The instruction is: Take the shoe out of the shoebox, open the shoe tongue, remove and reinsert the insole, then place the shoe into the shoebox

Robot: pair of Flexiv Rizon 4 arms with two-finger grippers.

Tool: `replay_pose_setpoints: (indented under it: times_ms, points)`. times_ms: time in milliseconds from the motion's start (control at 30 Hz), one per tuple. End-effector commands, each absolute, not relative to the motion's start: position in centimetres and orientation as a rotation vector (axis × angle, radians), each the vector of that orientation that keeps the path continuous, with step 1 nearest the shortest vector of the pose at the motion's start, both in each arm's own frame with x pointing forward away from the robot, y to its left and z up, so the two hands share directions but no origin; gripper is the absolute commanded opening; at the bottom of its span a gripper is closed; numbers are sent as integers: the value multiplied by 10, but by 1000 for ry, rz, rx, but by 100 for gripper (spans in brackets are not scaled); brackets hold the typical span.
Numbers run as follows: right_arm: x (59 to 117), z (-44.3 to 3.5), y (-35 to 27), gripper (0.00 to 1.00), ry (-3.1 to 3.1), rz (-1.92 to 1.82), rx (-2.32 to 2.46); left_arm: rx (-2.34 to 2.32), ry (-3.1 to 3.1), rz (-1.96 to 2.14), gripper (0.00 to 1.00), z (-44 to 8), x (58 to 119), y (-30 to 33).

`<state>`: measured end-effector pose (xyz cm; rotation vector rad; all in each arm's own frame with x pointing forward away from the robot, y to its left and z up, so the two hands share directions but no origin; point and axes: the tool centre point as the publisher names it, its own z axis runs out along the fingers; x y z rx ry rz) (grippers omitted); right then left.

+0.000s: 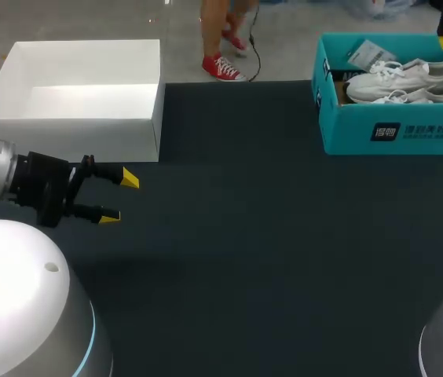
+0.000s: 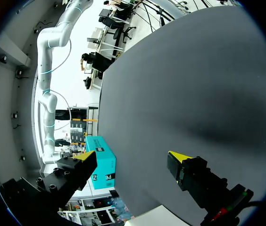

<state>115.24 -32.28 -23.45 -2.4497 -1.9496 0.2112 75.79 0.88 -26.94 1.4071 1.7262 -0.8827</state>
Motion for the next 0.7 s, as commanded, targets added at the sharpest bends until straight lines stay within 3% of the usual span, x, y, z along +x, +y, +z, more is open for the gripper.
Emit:
replay_pose_setpoints:
  times_ms: [33,500,700]
  points:
    - [1152,-229,-327,100,-1797,543,-2027,1409,1730,-879,100,-269,757,8]
    - [1152,-229,-327,100,-1797,543,-2027,1409,1730,-879,100,-269,757,8]
    - [1127,-225,-316,100,-2074,482,-1909,1409,1730,-879,100,-269,757,8]
